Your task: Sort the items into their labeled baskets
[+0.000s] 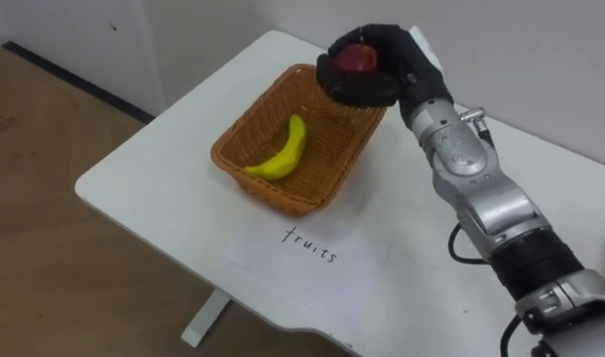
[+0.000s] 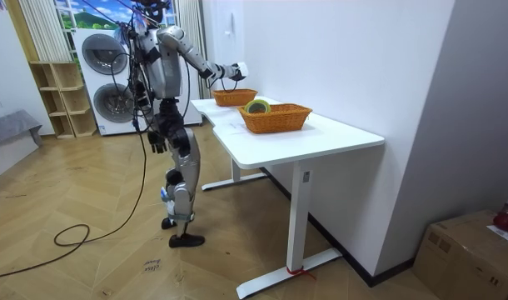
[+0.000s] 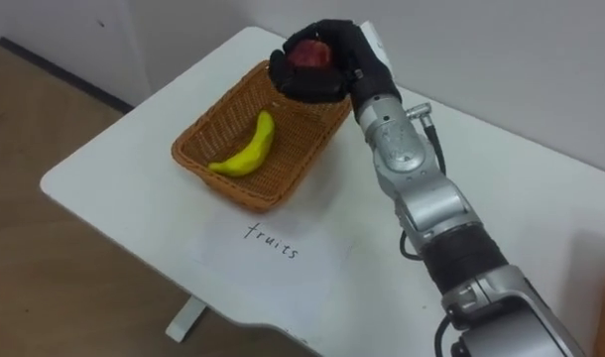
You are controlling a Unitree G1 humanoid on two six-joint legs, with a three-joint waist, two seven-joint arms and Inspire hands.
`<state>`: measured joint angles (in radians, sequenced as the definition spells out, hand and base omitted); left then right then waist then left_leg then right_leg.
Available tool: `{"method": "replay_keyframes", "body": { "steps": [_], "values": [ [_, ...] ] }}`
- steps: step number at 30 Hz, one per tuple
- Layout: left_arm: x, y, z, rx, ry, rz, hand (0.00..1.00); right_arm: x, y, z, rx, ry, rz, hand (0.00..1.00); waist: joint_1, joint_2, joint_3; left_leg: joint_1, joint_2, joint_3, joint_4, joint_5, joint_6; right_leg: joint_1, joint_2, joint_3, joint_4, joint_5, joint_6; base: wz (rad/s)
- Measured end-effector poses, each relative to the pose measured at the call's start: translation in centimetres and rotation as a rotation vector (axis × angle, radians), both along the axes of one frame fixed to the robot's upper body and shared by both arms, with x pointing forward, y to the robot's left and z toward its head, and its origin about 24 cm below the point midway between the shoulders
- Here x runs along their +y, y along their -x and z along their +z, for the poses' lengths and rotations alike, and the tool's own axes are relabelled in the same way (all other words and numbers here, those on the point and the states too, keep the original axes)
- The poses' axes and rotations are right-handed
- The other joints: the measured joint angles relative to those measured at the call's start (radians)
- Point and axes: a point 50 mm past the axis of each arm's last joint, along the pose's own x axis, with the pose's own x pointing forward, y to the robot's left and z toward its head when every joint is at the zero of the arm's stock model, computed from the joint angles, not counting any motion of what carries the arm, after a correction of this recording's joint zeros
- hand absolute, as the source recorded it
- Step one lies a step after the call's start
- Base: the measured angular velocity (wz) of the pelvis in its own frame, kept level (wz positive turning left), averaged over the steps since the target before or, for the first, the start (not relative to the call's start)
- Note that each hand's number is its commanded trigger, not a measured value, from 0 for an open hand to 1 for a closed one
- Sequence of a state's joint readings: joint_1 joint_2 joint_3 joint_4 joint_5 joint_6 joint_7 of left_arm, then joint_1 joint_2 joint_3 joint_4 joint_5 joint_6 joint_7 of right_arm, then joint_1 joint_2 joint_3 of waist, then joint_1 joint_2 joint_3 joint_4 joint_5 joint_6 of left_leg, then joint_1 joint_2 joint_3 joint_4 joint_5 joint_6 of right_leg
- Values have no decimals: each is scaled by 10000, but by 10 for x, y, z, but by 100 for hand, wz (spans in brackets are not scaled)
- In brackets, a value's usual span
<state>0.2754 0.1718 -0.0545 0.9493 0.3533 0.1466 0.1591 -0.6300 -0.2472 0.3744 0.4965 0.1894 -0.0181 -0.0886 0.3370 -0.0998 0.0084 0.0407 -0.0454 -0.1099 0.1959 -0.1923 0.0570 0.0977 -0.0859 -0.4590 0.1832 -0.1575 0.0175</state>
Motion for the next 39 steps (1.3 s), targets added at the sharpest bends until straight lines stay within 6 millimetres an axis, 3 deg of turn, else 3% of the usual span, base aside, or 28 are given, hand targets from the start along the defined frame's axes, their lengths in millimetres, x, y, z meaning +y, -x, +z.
{"method": "replay_keyframes", "body": {
  "steps": [12,18,19,20,21,22,23,39],
  "values": [
    [-1,1,-1,245,296,-26,0,4,0,-5,197,344,40,100,187,132,102,-43,-25,-117,1,10,21,13,-16,-102,-2,-3,6,4],
    [-1,-1,-1,222,321,-39,0,7,3,-28,1010,941,185,99,286,129,101,-35,-28,-89,3,10,21,12,-16,-94,0,-7,13,0],
    [-1,-1,-1,222,339,-42,0,8,4,-30,1080,1014,261,74,296,136,105,-35,-30,-89,3,10,21,12,-15,-95,1,-7,13,0],
    [-1,-2,-1,205,346,-49,0,8,4,-30,1099,1015,290,62,300,143,109,-36,-30,-89,3,10,21,12,-16,-95,0,-7,12,0],
    [-1,-3,-1,174,351,-59,0,9,4,-30,1108,1015,319,42,308,153,112,-35,-29,-89,3,10,21,12,-15,-95,-1,-7,13,0],
    [-1,-4,-1,154,352,-64,0,9,4,-30,1110,1015,323,7,315,156,110,-34,-27,-90,3,10,21,12,-15,-95,-1,-8,14,0],
    [-1,-4,-1,148,358,-67,0,9,4,-30,1109,1014,323,0,316,156,110,-34,-25,-90,3,10,21,12,-15,-95,-1,-8,14,0],
    [2,-6,1,-129,299,228,0,9,4,-30,1086,1036,338,0,323,172,91,-50,-31,-51,6,10,20,53,10,-84,-140,-8,15,0]
  ]
}}
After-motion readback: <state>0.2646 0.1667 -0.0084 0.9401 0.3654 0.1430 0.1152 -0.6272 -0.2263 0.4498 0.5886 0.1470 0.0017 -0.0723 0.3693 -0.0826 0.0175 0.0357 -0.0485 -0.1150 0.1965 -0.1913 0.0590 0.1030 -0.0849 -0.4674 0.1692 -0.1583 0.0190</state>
